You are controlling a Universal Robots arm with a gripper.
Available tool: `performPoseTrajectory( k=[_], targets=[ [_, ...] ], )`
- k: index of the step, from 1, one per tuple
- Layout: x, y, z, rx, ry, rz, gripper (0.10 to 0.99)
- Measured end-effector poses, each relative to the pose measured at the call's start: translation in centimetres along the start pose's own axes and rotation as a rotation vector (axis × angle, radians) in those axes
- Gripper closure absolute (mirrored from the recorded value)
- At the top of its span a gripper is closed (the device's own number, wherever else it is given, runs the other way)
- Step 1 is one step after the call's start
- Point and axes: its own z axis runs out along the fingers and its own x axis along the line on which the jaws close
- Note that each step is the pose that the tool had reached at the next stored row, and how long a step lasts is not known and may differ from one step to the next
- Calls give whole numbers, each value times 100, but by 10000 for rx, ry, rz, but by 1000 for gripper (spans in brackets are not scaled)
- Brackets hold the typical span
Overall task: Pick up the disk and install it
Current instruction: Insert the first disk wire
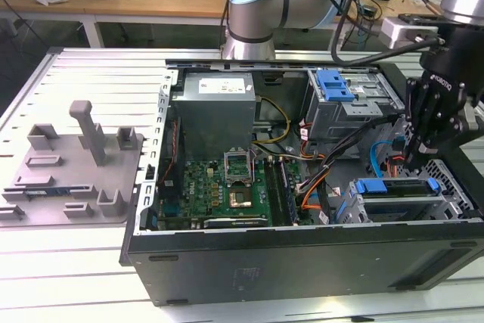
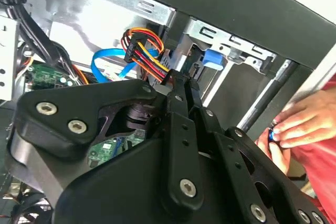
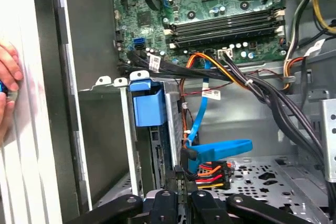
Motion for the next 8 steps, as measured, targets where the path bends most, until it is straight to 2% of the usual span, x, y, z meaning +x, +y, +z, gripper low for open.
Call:
performPoseTrajectory(
  k=[2,4,6,7,8],
  targets=[
    [34,-4,7,-9,-160,-3,922],
    [94,-9,19,-27,-357,-16,922],
    [121,-11,22,-37,-481,-27,922],
    [143,-13,25,-51,-641,-41,922],
    [158,-15,26,-61,-758,-50,922]
  ],
)
